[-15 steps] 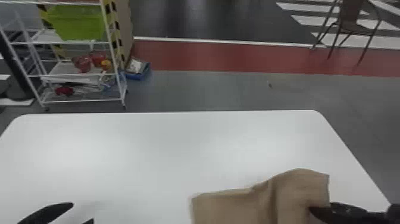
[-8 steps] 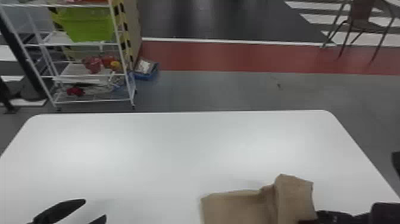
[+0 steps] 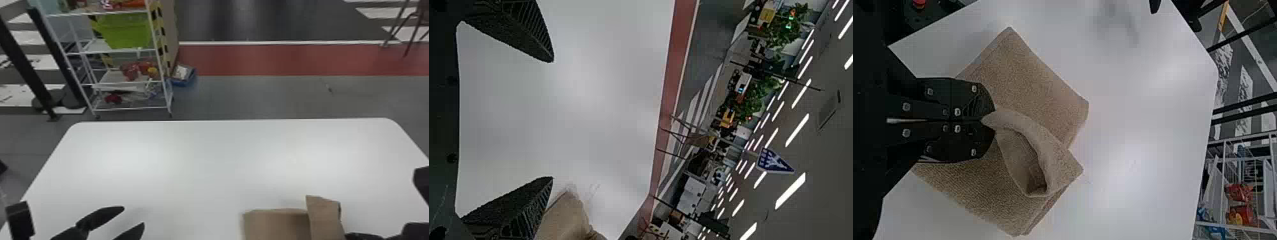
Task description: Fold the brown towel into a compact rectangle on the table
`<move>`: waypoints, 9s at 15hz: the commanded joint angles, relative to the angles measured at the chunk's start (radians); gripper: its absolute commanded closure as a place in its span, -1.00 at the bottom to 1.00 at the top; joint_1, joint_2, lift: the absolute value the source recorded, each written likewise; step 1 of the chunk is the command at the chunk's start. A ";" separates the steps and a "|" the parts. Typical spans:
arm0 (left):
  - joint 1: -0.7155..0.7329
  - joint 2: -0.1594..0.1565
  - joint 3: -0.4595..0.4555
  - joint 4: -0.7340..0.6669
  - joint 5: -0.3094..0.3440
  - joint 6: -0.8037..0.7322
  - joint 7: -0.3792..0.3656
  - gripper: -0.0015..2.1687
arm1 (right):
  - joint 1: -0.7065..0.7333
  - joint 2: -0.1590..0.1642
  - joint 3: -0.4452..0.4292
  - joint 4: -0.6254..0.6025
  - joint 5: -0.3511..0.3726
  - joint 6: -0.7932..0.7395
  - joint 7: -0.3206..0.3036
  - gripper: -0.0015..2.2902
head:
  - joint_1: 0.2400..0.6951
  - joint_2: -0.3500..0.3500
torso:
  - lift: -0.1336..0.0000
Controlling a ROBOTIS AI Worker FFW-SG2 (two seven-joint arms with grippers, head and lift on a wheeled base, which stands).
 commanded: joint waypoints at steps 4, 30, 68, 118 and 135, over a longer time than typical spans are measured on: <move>-0.009 -0.003 0.003 0.013 0.000 -0.001 0.000 -0.97 | -0.031 0.005 0.132 0.024 0.064 0.007 0.003 0.61 | 1.00 0.27 | -0.83; -0.038 -0.003 0.006 0.052 -0.006 -0.001 0.001 -0.97 | 0.199 -0.203 0.043 -0.081 -0.161 -0.094 0.003 0.83 | 1.00 0.46 | -0.83; -0.030 -0.003 0.006 0.052 -0.002 -0.007 -0.023 -0.97 | -0.497 0.248 0.297 0.587 0.400 -0.263 0.003 0.83 | 1.00 0.32 | -0.83; -0.001 -0.003 0.039 0.052 0.032 -0.056 -0.057 -0.97 | -0.206 0.117 0.478 0.260 0.774 -0.800 0.003 0.76 | 1.00 0.72 | -0.83; -0.038 -0.003 -0.119 0.113 -0.040 -0.080 -0.048 -0.97 | -0.428 0.264 0.343 0.228 0.666 -0.572 0.003 0.76 | 1.00 0.44 | -0.83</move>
